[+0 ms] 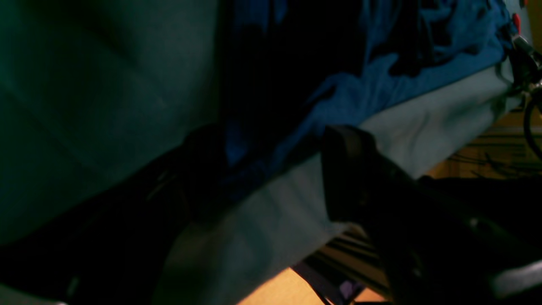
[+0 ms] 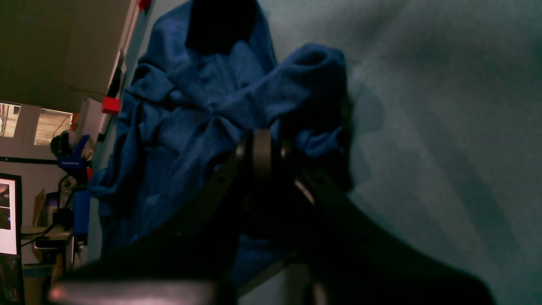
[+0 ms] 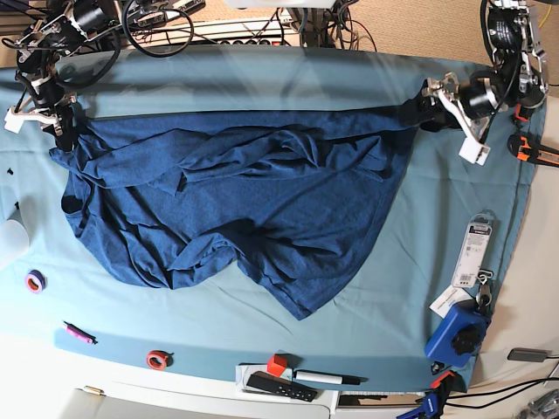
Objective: Layout the t-shirt on the table in an organized manner, then fold the t-shirt properly
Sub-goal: 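Grasp the two corners of the shirt's long edge with both grippers, then pull the held shirt edge apart and outward with both grippers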
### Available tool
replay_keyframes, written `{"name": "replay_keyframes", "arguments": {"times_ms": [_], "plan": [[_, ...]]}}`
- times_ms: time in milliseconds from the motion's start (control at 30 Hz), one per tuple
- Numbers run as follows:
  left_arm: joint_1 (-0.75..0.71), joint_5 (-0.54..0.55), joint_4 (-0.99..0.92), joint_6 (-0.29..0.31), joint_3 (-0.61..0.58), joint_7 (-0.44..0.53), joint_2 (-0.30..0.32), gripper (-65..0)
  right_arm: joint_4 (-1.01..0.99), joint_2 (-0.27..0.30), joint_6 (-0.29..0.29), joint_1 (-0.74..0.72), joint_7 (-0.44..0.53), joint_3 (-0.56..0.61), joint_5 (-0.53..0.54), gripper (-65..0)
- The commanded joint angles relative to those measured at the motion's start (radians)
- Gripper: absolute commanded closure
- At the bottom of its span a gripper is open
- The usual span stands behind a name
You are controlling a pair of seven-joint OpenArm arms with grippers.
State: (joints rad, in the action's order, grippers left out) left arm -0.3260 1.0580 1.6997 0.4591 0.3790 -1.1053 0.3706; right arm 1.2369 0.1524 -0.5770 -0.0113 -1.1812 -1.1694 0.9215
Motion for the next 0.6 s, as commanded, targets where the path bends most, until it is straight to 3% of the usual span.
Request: {"name": "replay_keyframes", "arguments": {"times_ms": [0, 367, 567], "plan": [[0.014, 0.003, 0.013, -0.016, 0.003, 0.018, 0.0, -38.9, -0.006, -0.003, 0.019, -0.002, -0.044, 0.005, 0.006, 0.0], [0.056, -0.03, -0.001, -0.023, 0.001, 0.048, -0.022, -40.7, -0.006, -0.003, 0.019, -0.002, -0.048, 0.005, 0.017, 0.0], [0.111, -0.062, -0.07, -0.04, -0.088, 0.056, -0.029, -41.7, -0.006, -0.003, 0.005, -0.002, -0.056, 0.005, 0.032, 0.0]]}}
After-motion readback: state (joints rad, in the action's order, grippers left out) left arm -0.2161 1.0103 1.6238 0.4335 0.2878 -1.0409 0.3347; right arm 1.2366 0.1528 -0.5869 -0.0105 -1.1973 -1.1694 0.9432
